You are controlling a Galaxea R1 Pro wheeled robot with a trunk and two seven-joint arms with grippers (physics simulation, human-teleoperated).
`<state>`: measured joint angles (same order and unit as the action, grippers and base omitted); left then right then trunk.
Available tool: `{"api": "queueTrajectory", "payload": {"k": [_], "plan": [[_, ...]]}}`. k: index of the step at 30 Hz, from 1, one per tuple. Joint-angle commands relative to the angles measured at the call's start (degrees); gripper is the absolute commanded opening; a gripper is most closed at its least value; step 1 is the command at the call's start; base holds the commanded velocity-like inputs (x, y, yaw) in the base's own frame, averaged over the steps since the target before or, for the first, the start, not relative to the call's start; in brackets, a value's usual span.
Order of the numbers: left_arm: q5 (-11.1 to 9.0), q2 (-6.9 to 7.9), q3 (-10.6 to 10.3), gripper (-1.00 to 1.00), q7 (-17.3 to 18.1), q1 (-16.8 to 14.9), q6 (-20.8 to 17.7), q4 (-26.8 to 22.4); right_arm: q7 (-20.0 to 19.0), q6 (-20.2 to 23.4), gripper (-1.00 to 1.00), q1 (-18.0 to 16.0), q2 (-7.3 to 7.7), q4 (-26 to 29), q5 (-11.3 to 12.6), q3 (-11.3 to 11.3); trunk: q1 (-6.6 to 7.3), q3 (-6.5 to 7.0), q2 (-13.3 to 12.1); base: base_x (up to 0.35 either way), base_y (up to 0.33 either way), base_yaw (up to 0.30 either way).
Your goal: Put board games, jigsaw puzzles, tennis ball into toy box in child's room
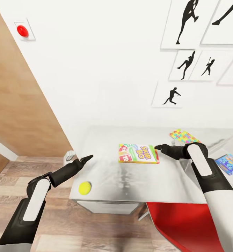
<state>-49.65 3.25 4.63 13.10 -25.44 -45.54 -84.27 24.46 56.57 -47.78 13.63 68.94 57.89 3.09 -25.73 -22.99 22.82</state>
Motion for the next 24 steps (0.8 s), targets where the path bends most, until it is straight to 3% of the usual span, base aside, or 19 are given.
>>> {"api": "queueTrajectory", "payload": {"k": [1, 24], "plan": [[0.07, -0.01, 0.09, 1.0, 0.22, -0.04, -0.33, -0.02, 0.6, 0.05, 1.0, -0.05, 0.05, 0.04, 0.57, 0.13, -0.05, -0.09, 0.1, 0.203, 0.0, -0.009], [-0.06, -0.05, 0.11, 1.0, 0.23, -0.04, -0.32, -0.07, 0.53, 0.03, 1.0, -0.14, -0.42, -0.58, 0.58, 0.57, -0.05, -0.1, 0.1, 0.052, 0.0, -0.002]]}}
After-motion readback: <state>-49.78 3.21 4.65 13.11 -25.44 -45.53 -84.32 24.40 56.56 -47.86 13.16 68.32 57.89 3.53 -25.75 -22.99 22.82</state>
